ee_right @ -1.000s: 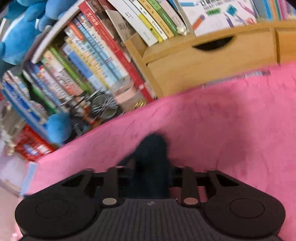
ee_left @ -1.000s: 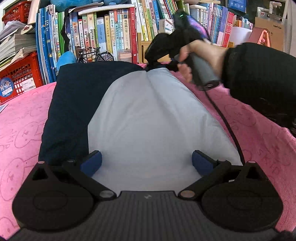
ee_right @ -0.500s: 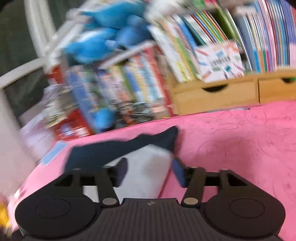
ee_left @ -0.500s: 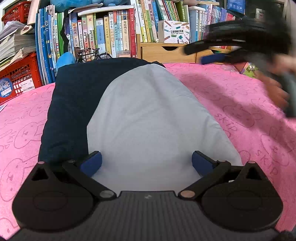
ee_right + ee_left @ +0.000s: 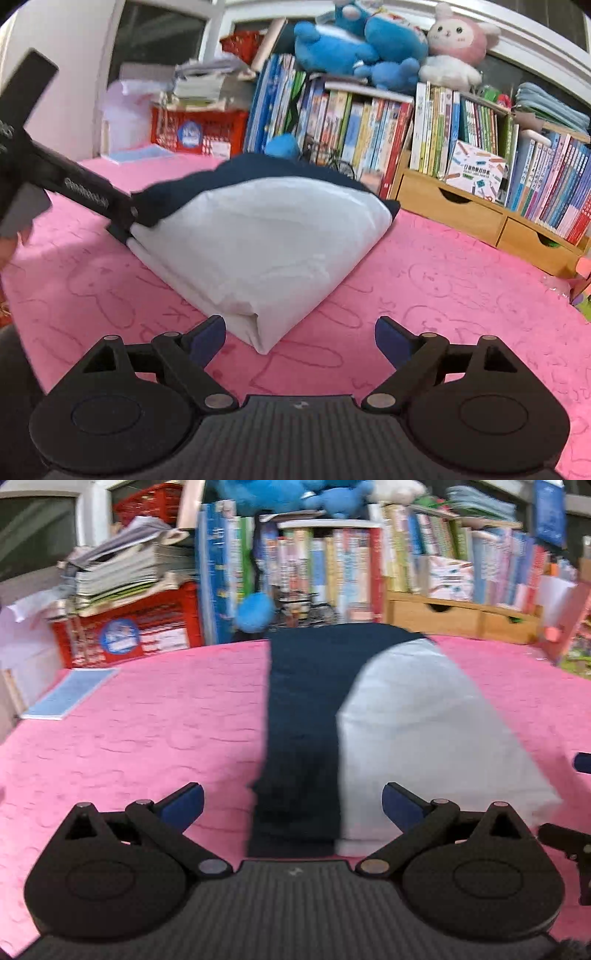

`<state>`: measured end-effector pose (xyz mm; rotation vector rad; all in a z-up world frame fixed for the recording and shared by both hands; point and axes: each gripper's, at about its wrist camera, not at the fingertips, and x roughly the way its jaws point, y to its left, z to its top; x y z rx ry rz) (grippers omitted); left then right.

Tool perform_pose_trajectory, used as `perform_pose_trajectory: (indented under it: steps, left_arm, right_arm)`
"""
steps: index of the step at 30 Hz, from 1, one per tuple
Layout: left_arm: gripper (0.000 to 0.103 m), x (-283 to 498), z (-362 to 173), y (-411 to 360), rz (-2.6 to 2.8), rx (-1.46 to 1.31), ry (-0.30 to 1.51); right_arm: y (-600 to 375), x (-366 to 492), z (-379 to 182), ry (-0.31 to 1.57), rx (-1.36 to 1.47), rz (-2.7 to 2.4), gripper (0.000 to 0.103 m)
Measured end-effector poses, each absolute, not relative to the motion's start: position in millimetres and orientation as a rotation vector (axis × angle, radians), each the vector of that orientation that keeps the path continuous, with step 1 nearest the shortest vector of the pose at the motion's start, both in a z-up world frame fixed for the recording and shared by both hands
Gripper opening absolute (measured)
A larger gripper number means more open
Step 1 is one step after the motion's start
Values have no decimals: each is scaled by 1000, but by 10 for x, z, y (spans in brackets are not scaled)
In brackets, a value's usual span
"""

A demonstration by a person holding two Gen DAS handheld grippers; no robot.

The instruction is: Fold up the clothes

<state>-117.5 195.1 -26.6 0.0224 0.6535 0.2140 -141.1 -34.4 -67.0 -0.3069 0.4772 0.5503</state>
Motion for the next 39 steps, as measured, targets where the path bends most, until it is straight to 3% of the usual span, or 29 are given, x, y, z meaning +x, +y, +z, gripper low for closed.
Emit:
perform_pose_trajectory:
  steps: [8,16,20,33,39]
  left_arm:
    - [103,-1099,-496,2265,184,-79,730]
    - [103,-1136,-530,2327,137,-57,713]
    - [103,-1136,-535,2336,133,-55,710]
    - [103,-1293,-457,2670,135,-88,749]
    - [103,-1390,-383,2795,161,-76,729]
  right_arm:
    - [-579,-1026,-761,611,-105,487,87]
    - [-566,-1029,-735,542,-302,483,95]
    - [-596,-1019,-767,576,-260,479,96]
    - [420,-1805,-761,265,-800,694,94]
    - [1060,-1656,-768,263,-855,771,83]
